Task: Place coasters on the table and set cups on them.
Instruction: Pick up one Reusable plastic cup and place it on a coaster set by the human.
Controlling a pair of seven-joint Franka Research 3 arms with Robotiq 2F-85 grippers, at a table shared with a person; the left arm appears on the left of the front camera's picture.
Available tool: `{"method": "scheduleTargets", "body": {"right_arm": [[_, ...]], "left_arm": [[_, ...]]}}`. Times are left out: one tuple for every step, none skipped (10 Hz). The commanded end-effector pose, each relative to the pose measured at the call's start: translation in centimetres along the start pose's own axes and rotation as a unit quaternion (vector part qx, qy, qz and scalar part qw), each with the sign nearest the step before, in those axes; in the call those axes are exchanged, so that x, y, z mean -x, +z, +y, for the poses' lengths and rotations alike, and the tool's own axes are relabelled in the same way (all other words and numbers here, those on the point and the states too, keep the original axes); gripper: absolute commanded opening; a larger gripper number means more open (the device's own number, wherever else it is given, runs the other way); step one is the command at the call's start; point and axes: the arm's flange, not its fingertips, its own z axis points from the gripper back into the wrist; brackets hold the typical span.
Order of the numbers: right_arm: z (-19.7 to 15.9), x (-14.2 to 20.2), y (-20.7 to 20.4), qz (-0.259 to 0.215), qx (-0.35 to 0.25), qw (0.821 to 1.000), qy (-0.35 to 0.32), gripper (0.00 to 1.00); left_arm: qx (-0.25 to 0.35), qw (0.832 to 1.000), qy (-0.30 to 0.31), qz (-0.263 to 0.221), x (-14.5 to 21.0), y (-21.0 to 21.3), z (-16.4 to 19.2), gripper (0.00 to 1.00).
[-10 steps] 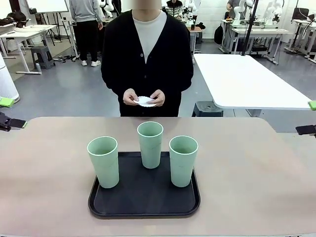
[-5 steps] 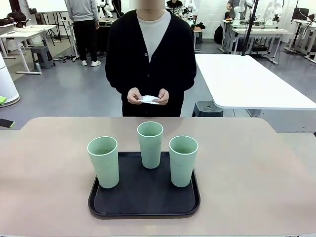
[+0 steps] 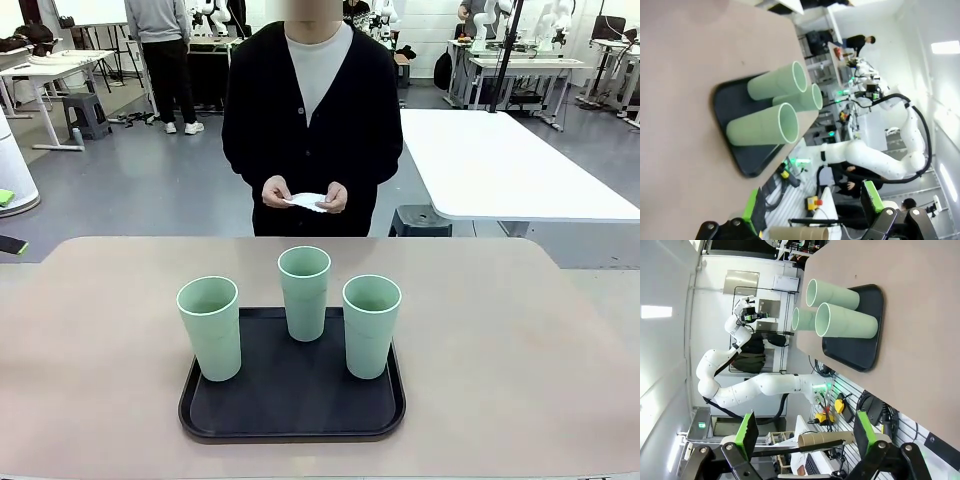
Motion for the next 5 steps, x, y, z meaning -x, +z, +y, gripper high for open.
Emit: {"method": "scheduleTargets", "body": {"right_arm": [[-0.02,0.00,0.05,-0.001,0.000,1.000,0.000,1.00],[-0.02,0.00,0.05,-0.001,0.000,1.000,0.000,1.00],[-0.02,0.00,0.05,-0.001,0.000,1.000,0.000,1.00],[-0.02,0.00,0.05,-0.001,0.000,1.000,0.000,1.00],[-0.02,0.00,0.05,-0.001,0.000,1.000,0.000,1.00]], "left_arm": [[0.005,1.000,-0.002,-0.003,-0.03,0.05,0.22,1.00],[0.005,1.000,-0.002,-0.003,-0.03,0.05,0.22,1.00],[0.005,1.000,-0.002,-0.003,-0.03,0.05,0.22,1.00],[0.005,1.000,-0.002,-0.003,-0.03,0.05,0.22,1.00],[0.005,1.000,-0.002,-0.003,-0.03,0.05,0.22,1.00]]}}
